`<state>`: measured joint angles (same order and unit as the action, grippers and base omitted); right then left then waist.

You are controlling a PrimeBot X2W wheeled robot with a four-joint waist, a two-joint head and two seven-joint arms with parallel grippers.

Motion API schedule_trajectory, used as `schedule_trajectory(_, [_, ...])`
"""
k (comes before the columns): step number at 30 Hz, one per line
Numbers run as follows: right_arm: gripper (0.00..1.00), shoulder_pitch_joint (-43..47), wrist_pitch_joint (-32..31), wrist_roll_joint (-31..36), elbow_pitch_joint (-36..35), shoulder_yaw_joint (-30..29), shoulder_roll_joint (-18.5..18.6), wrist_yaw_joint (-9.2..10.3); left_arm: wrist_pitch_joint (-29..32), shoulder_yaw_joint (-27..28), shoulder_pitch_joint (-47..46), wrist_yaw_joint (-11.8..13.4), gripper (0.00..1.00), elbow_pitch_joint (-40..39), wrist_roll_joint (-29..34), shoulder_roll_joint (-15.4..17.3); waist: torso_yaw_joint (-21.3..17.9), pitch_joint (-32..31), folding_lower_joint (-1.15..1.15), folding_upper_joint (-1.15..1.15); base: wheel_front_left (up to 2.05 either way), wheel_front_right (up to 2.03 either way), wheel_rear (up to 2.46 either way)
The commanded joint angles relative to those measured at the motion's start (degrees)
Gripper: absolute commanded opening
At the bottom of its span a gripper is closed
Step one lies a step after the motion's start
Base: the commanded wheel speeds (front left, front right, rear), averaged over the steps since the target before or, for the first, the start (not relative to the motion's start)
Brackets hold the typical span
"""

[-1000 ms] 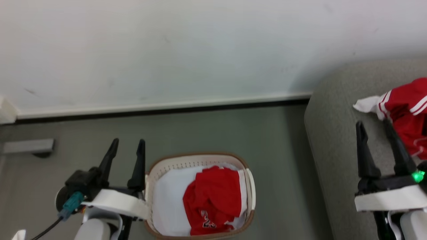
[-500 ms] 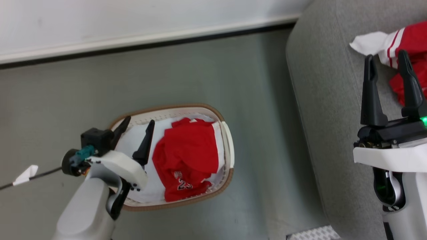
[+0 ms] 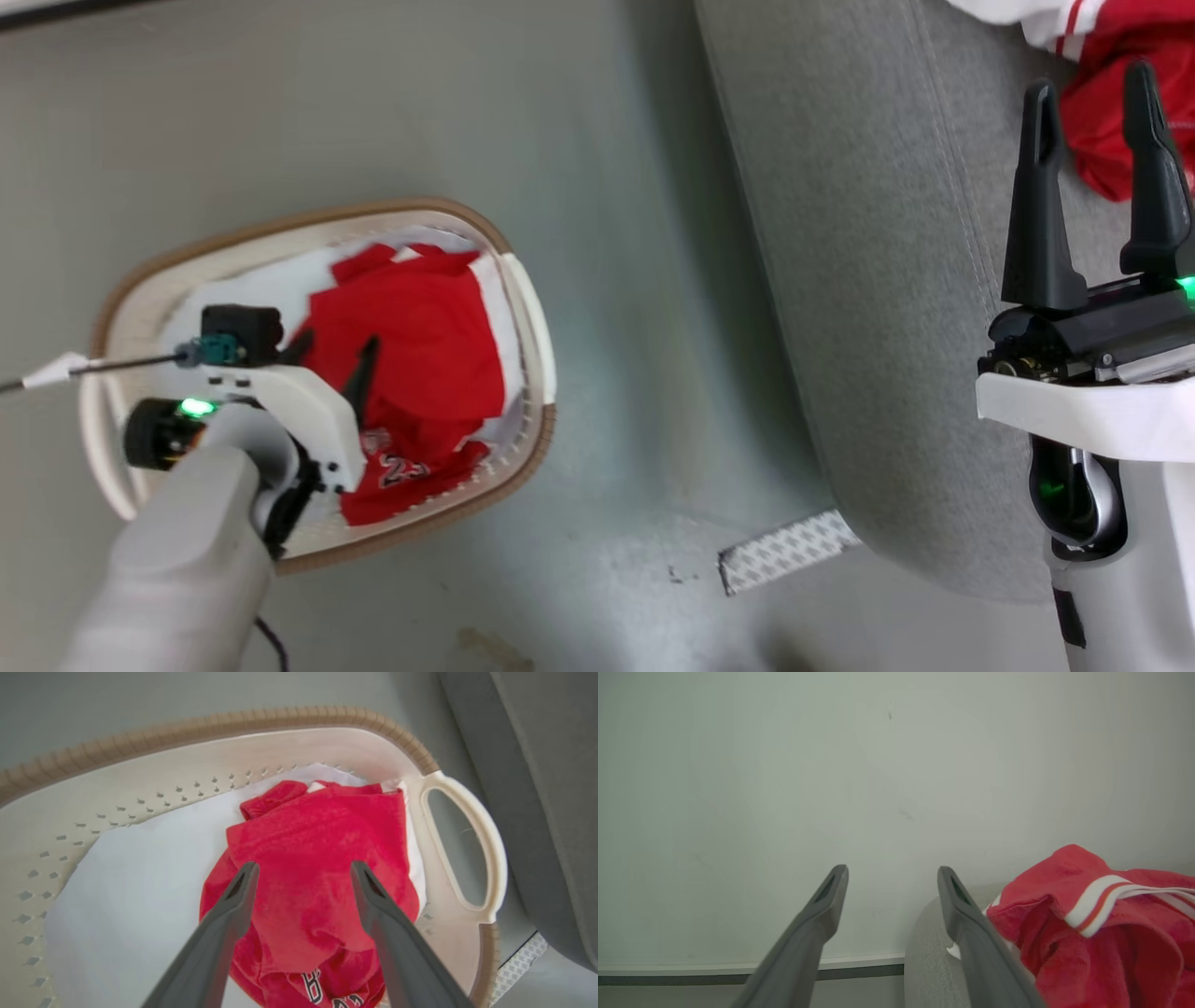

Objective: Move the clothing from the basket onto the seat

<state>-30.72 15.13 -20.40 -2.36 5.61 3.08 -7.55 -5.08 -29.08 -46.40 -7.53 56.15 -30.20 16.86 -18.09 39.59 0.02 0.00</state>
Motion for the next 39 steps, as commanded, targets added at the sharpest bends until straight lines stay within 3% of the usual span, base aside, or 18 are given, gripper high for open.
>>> schedule_trajectory(1, [1.0, -1.05, 0.01, -0.55, -0.46, 0.08, -0.24, 0.13, -0.02, -0.12, -0.68, 0.09, 1.0, 0.36, -0.3, 0.7, -2.12, 2.22, -0.02, 0.0, 0.0, 0.0, 0.0])
schedule_trajectory(14, [1.0, -1.28, 0.02, -5.69, -0.84, 1.05, -0.26, 0.13, 8.01, -7.78, -5.12, 0.09, 1.0, 9.12, -5.17, 2.95, -5.5, 7.0, -0.02, 0.0, 0.0, 0.0, 0.0])
schedule_trajectory(15, [1.0, -1.36, 0.02, -5.75, -0.79, 1.15, -0.26, 0.13, 8.63, -8.22, -5.49, 0.09, 0.71, 9.43, -5.45, 3.02, -5.59, 7.08, -0.02, 0.0, 0.0, 0.0, 0.0])
schedule_trajectory(16, [1.0, -1.43, 0.02, -5.76, -0.73, 1.23, -0.26, 0.13, 8.87, -8.6, -5.68, 0.09, 0.07, 9.57, -5.59, 3.03, -5.64, 7.09, -0.02, 0.0, 0.0, 0.0, 0.0])
schedule_trajectory(17, [1.0, -1.46, 0.02, -5.82, -0.64, 1.34, -0.26, 0.13, 8.97, -9.02, -5.75, 0.09, 0.0, 9.71, -5.76, 3.02, -5.67, 7.04, -0.02, 0.0, 0.0, 0.0, 0.0])
schedule_trajectory(26, [1.0, -0.89, 0.02, -4.3, 0.74, 0.56, -0.24, 0.13, 3.81, -11.47, -4.3, 0.09, 0.0, 9.6, -9.06, 1.63, -3.7, 2.51, -0.02, 0.0, 0.0, 0.0, 0.0])
schedule_trajectory(39, [1.0, 4.79, 0.01, 1.5, 5.73, -2.04, 0.79, 0.13, -5.68, -17.43, 2.36, 0.08, 0.0, 5.4, -14.44, -5.17, 4.91, -16.67, -0.02, 0.0, 0.0, 0.0, 0.0])
